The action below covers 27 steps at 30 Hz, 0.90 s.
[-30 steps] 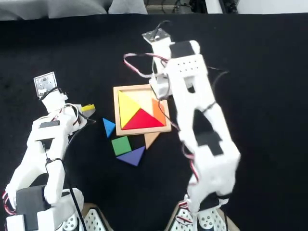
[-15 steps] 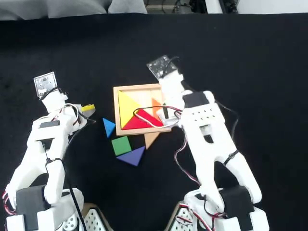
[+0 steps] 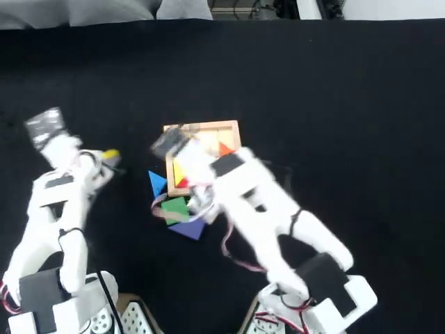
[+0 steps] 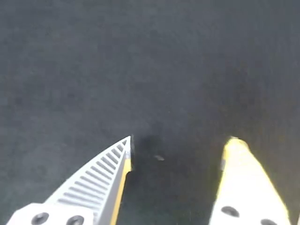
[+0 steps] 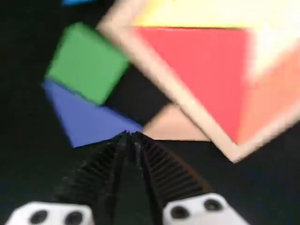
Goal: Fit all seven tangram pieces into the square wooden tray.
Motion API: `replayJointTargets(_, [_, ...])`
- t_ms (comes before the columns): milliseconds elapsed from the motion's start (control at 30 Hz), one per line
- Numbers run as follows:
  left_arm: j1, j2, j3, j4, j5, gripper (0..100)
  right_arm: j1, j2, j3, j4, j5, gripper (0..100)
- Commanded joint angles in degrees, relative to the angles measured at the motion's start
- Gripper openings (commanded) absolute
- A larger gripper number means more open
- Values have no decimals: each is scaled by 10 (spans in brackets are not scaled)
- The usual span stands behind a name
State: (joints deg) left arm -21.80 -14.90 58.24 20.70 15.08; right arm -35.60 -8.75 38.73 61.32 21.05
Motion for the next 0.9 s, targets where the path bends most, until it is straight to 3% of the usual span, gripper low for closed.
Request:
replayJointTargets(0, [0,-4,-43,14,-4,264,-17,-29,5,-11,9,64])
replayJointTargets(133, [10,-4,-42,17,-18,263,-38,-29,22,-12,-7,212])
replayJointTargets(433, [14,-4,-43,16,-19,263,-98,-29,31,-12,57,183])
replayJointTargets(733, [11,-4,-42,16,-18,262,-88,-29,51,-12,284,230])
replayJointTargets(867, [0,-8,-42,16,-16,261,-77,-29,60,-45,311,284])
